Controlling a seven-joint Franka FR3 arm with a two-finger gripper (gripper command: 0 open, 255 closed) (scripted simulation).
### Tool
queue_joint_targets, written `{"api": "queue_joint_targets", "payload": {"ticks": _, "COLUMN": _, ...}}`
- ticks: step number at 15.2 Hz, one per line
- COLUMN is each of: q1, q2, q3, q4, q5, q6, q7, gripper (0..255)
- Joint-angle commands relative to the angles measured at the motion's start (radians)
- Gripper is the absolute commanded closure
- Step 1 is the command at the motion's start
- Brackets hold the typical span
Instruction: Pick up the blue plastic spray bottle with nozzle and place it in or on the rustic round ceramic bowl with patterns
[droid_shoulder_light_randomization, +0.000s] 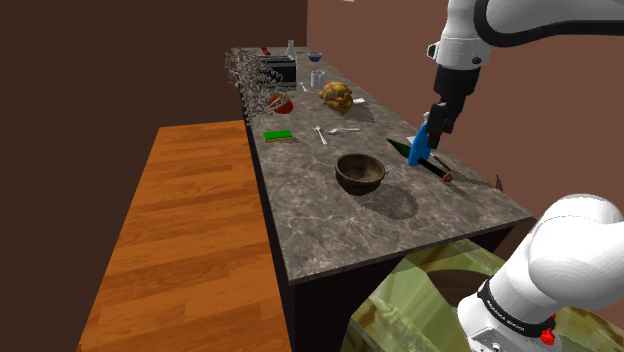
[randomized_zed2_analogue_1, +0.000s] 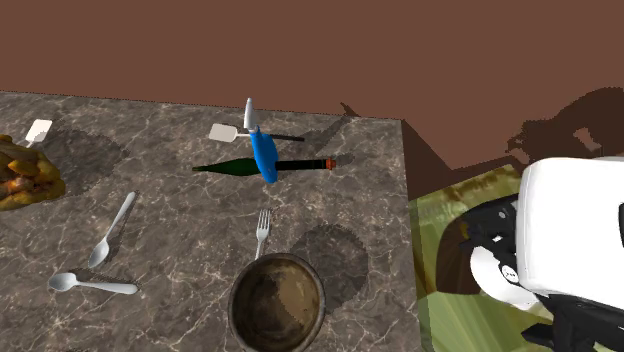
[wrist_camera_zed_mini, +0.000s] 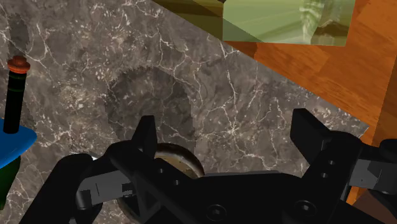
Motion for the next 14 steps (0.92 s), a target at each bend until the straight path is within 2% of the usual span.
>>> {"api": "queue_joint_targets", "payload": {"ticks": 1, "q1": 0.000, "q2": 0.000, "q3": 0.000, "q4": 0.000, "q5": 0.000, "q6": 0.000, "q7": 0.000, "gripper": 0}}
{"api": "queue_joint_targets", "payload": {"ticks": 7, "q1": -0.015, "q2": -0.069, "q3": -0.203, "q4": -0.070, "q5": -0.100, "q6": 0.071, "q7": -0.286, "gripper": 0}}
{"api": "queue_joint_targets", "payload": {"ticks": 14, "q1": -0.002, "q2": -0.022, "q3": -0.468, "q4": -0.050, "q5": -0.191, "q6": 0.175, "q7": -0.626, "gripper": 0}}
